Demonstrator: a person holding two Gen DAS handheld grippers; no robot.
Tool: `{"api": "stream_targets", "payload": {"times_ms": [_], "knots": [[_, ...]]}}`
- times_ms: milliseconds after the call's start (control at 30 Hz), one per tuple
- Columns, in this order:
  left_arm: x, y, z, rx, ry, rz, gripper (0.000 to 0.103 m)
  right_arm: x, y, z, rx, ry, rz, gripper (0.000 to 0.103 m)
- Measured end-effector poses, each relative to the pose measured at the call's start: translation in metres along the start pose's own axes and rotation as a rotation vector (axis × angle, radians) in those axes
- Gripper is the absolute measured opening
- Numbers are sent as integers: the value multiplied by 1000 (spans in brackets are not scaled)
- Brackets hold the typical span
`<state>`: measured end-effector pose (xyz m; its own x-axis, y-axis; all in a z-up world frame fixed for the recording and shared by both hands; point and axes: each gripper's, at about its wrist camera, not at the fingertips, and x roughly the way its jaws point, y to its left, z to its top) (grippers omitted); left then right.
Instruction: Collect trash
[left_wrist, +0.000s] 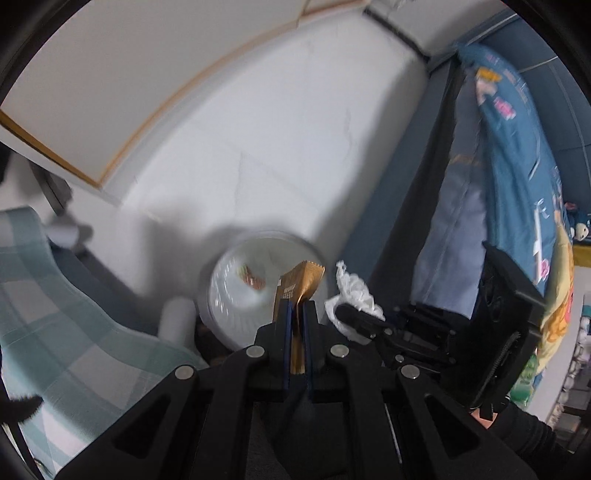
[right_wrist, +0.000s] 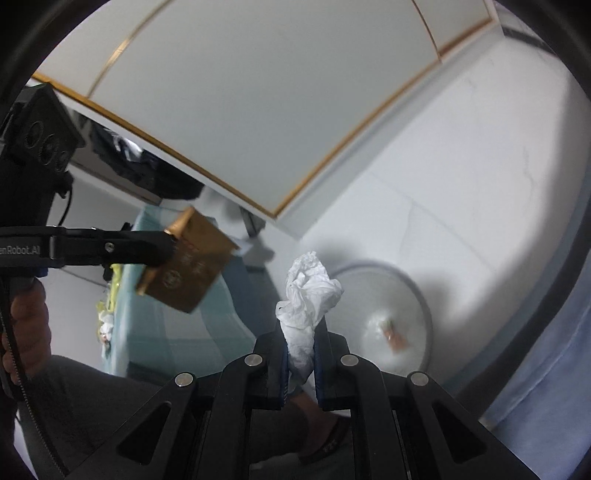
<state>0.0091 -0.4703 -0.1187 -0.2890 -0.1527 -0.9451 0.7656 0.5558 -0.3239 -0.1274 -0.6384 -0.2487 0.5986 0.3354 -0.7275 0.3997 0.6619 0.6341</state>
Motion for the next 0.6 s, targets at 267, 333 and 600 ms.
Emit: {"api": "stream_targets", "payload": {"times_ms": [267, 333, 600], "knots": [[61, 21, 5, -47, 227, -35, 2, 32, -13, -11, 106, 104, -68, 12], [68, 22, 9, -35, 241, -37, 2, 36, -11, -13, 95, 124, -84, 12], [91, 42, 21, -58, 256, -29, 4, 61, -6, -9, 113, 176, -121, 14]]}}
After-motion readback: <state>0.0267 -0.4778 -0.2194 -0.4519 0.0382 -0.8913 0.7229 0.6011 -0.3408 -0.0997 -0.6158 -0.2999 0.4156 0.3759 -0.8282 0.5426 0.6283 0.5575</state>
